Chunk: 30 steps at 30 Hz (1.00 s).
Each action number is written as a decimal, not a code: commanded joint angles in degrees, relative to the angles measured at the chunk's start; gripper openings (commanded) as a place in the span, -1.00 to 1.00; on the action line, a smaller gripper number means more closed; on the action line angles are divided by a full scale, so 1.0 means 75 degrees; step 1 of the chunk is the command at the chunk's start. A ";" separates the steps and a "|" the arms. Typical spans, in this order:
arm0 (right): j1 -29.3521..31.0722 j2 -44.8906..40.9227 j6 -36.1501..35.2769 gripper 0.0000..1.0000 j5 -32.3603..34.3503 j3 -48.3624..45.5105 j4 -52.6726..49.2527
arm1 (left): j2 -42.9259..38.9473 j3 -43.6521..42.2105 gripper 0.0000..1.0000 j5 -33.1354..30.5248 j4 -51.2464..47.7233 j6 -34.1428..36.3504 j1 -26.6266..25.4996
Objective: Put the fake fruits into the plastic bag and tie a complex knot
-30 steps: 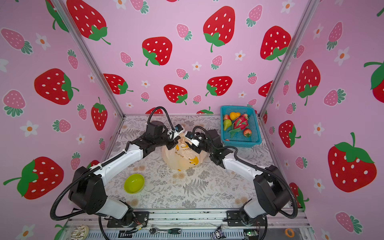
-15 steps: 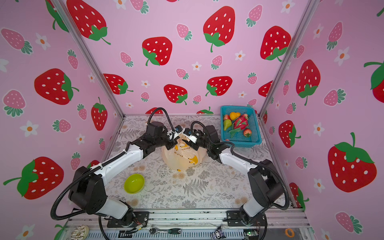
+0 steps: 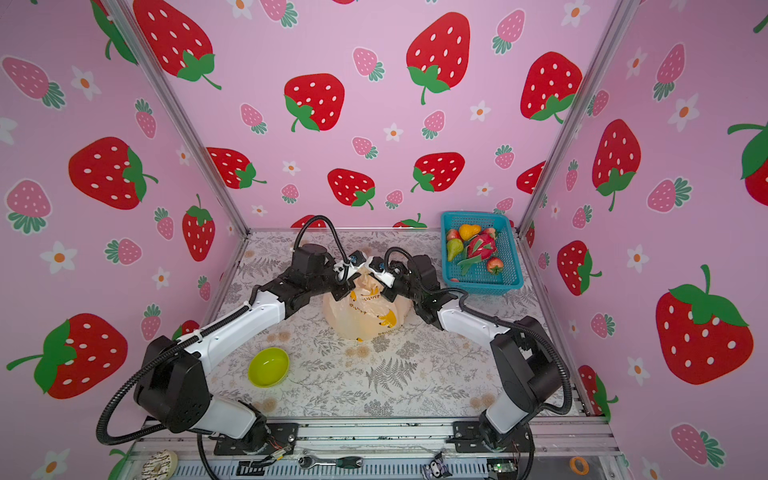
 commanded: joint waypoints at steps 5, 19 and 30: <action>-0.0286 -0.0379 -0.0126 -0.51 -0.0893 -0.0262 0.0475 | -0.0226 -0.0155 -0.97 0.0724 0.0325 0.0199 0.0069; -0.0553 -0.0018 -0.0445 0.02 -0.2597 0.0062 0.0146 | -0.0214 -0.0280 -0.97 0.1064 0.0346 0.0701 0.0090; -0.0568 0.0326 -0.0707 -0.45 -0.2276 0.0371 0.0018 | -0.0287 -0.0308 -0.98 0.1062 0.0347 0.0696 0.0080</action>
